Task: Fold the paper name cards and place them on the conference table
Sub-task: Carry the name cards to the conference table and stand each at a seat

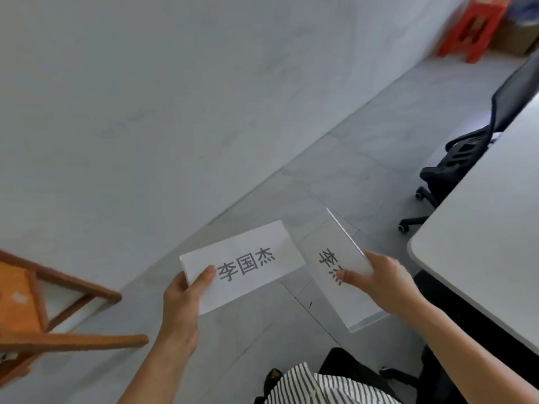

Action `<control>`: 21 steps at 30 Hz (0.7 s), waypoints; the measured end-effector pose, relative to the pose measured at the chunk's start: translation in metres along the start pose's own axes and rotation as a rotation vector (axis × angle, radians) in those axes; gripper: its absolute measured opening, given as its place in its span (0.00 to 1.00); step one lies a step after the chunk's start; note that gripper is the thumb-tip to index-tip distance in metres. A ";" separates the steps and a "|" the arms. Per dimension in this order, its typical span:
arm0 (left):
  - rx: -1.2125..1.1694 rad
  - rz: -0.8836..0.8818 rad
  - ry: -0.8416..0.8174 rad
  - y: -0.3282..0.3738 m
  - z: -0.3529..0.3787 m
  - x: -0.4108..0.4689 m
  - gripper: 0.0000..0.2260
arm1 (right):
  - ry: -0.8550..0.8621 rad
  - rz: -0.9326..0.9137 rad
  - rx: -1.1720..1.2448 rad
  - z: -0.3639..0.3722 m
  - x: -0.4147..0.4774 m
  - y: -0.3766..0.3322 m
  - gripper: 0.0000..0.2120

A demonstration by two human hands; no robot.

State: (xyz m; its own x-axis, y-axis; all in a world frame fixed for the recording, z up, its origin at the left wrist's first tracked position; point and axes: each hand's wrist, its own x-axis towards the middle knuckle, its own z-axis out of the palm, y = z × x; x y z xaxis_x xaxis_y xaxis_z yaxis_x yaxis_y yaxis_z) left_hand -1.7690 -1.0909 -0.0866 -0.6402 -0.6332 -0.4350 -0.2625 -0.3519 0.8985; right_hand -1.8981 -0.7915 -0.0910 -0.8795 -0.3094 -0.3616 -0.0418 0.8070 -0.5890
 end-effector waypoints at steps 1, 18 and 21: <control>0.018 0.002 -0.034 0.008 0.014 0.020 0.14 | 0.011 0.029 0.016 -0.004 0.011 0.003 0.22; 0.211 -0.012 -0.363 0.123 0.328 0.264 0.10 | 0.244 0.271 0.214 -0.158 0.270 0.058 0.14; 0.194 -0.069 -0.461 0.131 0.392 0.292 0.10 | 0.276 0.320 0.238 -0.182 0.295 0.070 0.14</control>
State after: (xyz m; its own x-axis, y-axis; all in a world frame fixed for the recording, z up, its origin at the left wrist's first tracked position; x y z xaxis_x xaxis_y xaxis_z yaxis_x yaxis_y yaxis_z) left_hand -2.2735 -1.0515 -0.0729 -0.8574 -0.2268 -0.4620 -0.4171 -0.2195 0.8819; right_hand -2.2466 -0.7346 -0.1070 -0.9249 0.1064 -0.3651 0.3324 0.6926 -0.6402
